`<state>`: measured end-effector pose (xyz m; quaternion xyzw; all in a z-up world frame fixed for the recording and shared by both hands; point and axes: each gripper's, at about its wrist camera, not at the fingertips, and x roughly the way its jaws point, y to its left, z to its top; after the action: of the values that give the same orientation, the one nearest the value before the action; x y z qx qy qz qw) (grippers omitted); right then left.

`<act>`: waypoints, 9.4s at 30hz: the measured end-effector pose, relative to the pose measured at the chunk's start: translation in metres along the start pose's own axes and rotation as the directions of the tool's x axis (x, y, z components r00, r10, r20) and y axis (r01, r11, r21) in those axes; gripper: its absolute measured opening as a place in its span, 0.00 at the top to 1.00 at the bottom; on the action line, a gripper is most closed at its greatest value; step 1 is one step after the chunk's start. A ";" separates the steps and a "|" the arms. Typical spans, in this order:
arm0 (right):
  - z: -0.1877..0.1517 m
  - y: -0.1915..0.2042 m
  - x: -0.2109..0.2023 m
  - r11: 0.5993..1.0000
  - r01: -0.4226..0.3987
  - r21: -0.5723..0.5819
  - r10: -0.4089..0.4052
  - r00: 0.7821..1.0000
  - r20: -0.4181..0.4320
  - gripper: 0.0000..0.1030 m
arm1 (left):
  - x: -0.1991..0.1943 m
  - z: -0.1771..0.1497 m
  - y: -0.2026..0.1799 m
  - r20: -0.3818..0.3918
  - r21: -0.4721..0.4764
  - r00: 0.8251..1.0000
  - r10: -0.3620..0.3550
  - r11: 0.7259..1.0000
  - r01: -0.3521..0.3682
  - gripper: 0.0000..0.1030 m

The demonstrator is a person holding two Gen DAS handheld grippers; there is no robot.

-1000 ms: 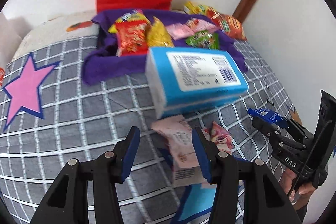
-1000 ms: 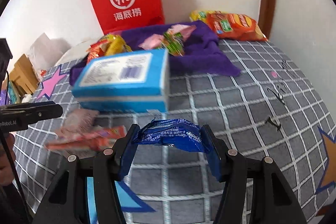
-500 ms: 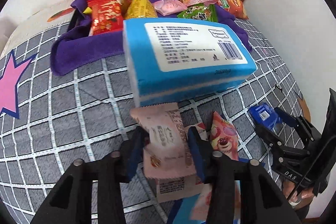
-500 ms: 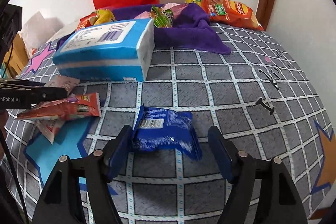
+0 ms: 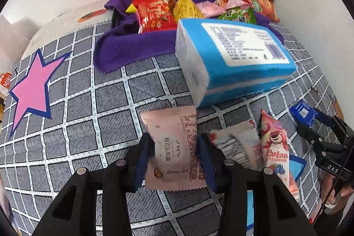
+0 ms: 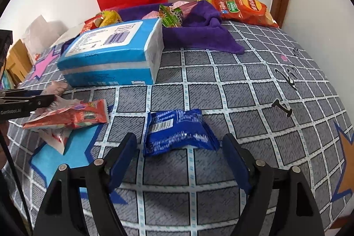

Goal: Organize snacks

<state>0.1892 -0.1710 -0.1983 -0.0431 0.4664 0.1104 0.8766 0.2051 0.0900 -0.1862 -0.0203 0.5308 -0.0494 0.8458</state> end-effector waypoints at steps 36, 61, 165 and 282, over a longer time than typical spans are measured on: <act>0.116 -0.001 -0.065 0.996 -0.090 0.024 0.085 0.980 0.178 0.49 | -0.086 0.050 0.002 0.212 -0.050 0.971 -0.107 0.992 0.120 0.65; 0.279 0.035 -0.005 0.974 -0.227 -0.008 0.226 0.961 0.159 0.48 | -0.080 0.180 0.013 0.333 -0.153 0.939 -0.084 0.978 0.142 0.65; 0.266 0.040 0.042 0.977 -0.062 -0.203 0.060 0.998 -0.018 0.30 | 0.027 0.191 0.010 0.134 -0.273 0.979 -0.151 0.944 0.183 0.58; 0.009 -0.032 0.011 0.990 -0.031 0.137 0.022 0.998 0.063 0.77 | -0.024 -0.015 -0.055 0.147 -0.003 0.988 -0.046 0.999 0.047 0.46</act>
<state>0.2100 -0.1989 -0.2026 0.0274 0.4466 0.0908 0.8897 0.1777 0.0379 -0.1669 -0.0389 0.4667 -0.0656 0.8811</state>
